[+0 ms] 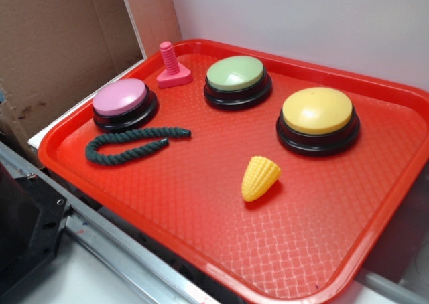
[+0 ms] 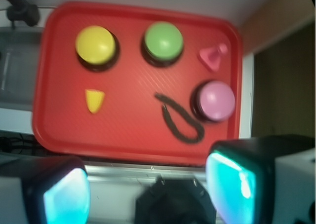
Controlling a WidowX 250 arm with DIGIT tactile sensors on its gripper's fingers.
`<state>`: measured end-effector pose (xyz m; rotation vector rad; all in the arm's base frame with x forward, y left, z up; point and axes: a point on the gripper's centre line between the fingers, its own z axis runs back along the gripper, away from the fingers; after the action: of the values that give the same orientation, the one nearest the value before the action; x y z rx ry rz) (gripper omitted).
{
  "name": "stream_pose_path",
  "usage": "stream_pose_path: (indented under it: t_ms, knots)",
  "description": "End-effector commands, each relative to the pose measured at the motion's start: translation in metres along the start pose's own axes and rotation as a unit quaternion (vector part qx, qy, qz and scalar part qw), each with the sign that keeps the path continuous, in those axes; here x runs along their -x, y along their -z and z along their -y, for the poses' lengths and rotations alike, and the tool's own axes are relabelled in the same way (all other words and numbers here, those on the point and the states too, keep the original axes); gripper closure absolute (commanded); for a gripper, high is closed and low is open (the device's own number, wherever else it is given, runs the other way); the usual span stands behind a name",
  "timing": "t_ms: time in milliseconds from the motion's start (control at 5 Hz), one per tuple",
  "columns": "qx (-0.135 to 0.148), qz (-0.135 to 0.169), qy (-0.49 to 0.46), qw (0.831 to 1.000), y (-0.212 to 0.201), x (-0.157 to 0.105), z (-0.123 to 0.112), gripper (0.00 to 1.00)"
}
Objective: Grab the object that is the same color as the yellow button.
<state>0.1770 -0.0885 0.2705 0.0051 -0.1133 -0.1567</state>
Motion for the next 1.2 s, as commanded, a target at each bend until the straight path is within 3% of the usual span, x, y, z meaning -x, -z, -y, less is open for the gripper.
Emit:
stream_pose_path:
  t_ms: [0,200,400,600,800,1000]
  knots:
    - [0.004,-0.02,0.118,0.993,0.025,-0.041,0.082,0.0]
    - [0.005,-0.033,0.133,0.991,0.075,-0.036,0.102,0.0]
    - [0.005,-0.007,0.128,0.992,0.124,-0.033,0.113,0.0]
    - [0.038,0.001,0.137,0.99,0.172,-0.021,0.113,0.0]
    - [0.091,0.029,0.119,0.988,0.208,-0.015,0.105,0.0]
    - [0.107,0.013,0.114,0.988,0.223,-0.015,0.105,0.0]
